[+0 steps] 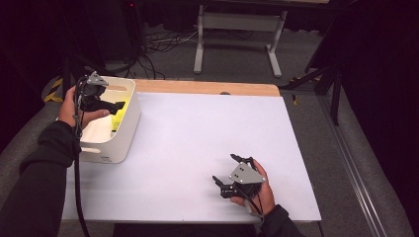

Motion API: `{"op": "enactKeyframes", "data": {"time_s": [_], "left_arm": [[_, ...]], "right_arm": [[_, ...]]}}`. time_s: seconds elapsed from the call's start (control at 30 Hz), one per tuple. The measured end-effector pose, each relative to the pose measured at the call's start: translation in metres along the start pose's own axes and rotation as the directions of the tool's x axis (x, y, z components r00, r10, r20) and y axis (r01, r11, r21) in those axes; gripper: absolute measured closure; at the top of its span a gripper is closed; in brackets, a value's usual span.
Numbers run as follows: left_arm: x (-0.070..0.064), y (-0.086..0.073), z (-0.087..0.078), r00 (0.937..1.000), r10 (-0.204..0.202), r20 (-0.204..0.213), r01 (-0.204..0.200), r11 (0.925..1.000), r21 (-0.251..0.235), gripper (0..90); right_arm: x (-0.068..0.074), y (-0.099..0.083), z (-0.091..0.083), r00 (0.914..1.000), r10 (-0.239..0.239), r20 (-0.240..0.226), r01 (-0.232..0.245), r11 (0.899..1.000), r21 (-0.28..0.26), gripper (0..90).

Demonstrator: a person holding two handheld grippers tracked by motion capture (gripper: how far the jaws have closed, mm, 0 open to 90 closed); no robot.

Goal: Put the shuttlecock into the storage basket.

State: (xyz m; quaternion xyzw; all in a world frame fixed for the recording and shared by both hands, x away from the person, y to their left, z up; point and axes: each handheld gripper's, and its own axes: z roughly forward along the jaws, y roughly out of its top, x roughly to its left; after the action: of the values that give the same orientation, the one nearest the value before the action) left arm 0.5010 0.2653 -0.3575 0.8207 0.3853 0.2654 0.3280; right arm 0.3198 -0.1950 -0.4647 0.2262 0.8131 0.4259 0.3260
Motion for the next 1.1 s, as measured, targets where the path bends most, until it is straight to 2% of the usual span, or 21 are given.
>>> {"op": "enactKeyframes", "data": {"time_s": [0.1, 0.13, 0.2, 0.4, 0.43, 0.53, 0.57, 0.63, 0.7, 0.83, 0.9, 0.97, 1.03, 1.1], "left_arm": [[-0.002, -0.001, -0.004, 0.9998, -0.013, 0.015, 0.014, 0.9996, -0.026, 12.1], [-0.003, -0.001, -0.006, 1.0, 0.001, -0.001, -0.001, 0.9992, -0.04, 11.9], [-0.007, -0.001, -0.009, 1.0, -0.001, 0.004, 0.001, 0.9986, -0.053, 11.8], [-0.018, 0.0, -0.018, 0.9997, 0.026, -0.001, -0.026, 0.9947, -0.1, 11.5], [-0.019, 0.001, -0.02, 0.9991, 0.041, -0.008, -0.042, 0.9931, -0.11, 11.4], [-0.024, 0.001, -0.024, 0.9988, 0.048, 0.01, -0.046, 0.9906, -0.129, 11.5], [-0.026, 0.001, -0.026, 0.9985, 0.054, 0.002, -0.054, 0.9889, -0.138, 11.6], [-0.029, 0.0, -0.028, 0.9985, 0.05, 0.022, -0.046, 0.9865, -0.157, 12.1], [-0.034, 0.0, -0.031, 0.998, 0.06, 0.022, -0.055, 0.9823, -0.179, 11.9], [-0.039, 0.001, -0.034, 0.9968, 0.072, 0.033, -0.065, 0.9789, -0.194, 11.9], [-0.044, 0.0, -0.038, 0.9963, 0.074, 0.044, -0.062, 0.9728, -0.223, 12.0], [-0.046, 0.0, -0.04, 0.9962, 0.076, 0.043, -0.064, 0.9712, -0.229, 12.0], [-0.05, -0.001, -0.044, 0.9953, 0.079, 0.057, -0.062, 0.9653, -0.254, 12.0], [-0.053, -0.001, -0.047, 0.9945, 0.09, 0.053, -0.074, 0.9622, -0.262, 11.9]], "right_arm": [[0.0, 0.0, -0.001, 1.0, -0.001, 0.002, 0.001, 1.0, 0.0, 12.3], [0.0, 0.0, -0.001, 1.0, -0.003, 0.003, 0.003, 1.0, -0.002, 12.4], [-0.001, 0.001, -0.002, 1.0, -0.003, 0.005, 0.003, 1.0, -0.004, 12.3], [-0.001, 0.001, -0.001, 1.0, -0.002, 0.003, 0.002, 1.0, -0.001, 12.3], [-0.001, 0.001, -0.001, 1.0, -0.005, 0.003, 0.005, 1.0, 0.0, 12.3], [-0.001, 0.001, -0.001, 1.0, -0.006, 0.003, 0.006, 1.0, 0.0, 12.3], [-0.001, 0.001, -0.001, 1.0, -0.004, 0.005, 0.004, 1.0, 0.0, 12.3], [-0.002, 0.0, -0.001, 1.0, -0.003, 0.006, 0.003, 1.0, 0.0, 12.4], [-0.002, 0.0, -0.001, 1.0, -0.002, 0.007, 0.002, 1.0, 0.0, 12.4], [-0.003, 0.0, -0.001, 1.0, 0.0, 0.009, 0.0, 1.0, 0.002, 12.4], [-0.004, -0.001, -0.002, 0.9999, 0.001, 0.013, -0.001, 1.0, 0.001, 12.3], [-0.005, -0.001, -0.002, 0.9999, 0.001, 0.015, -0.001, 1.0, 0.0, 12.3], [-0.008, -0.001, -0.003, 0.9997, 0.012, 0.022, -0.012, 1.0, -0.001, 12.4], [-0.009, -0.002, -0.003, 0.9996, 0.014, 0.025, -0.014, 1.0, -0.002, 12.4]]}}
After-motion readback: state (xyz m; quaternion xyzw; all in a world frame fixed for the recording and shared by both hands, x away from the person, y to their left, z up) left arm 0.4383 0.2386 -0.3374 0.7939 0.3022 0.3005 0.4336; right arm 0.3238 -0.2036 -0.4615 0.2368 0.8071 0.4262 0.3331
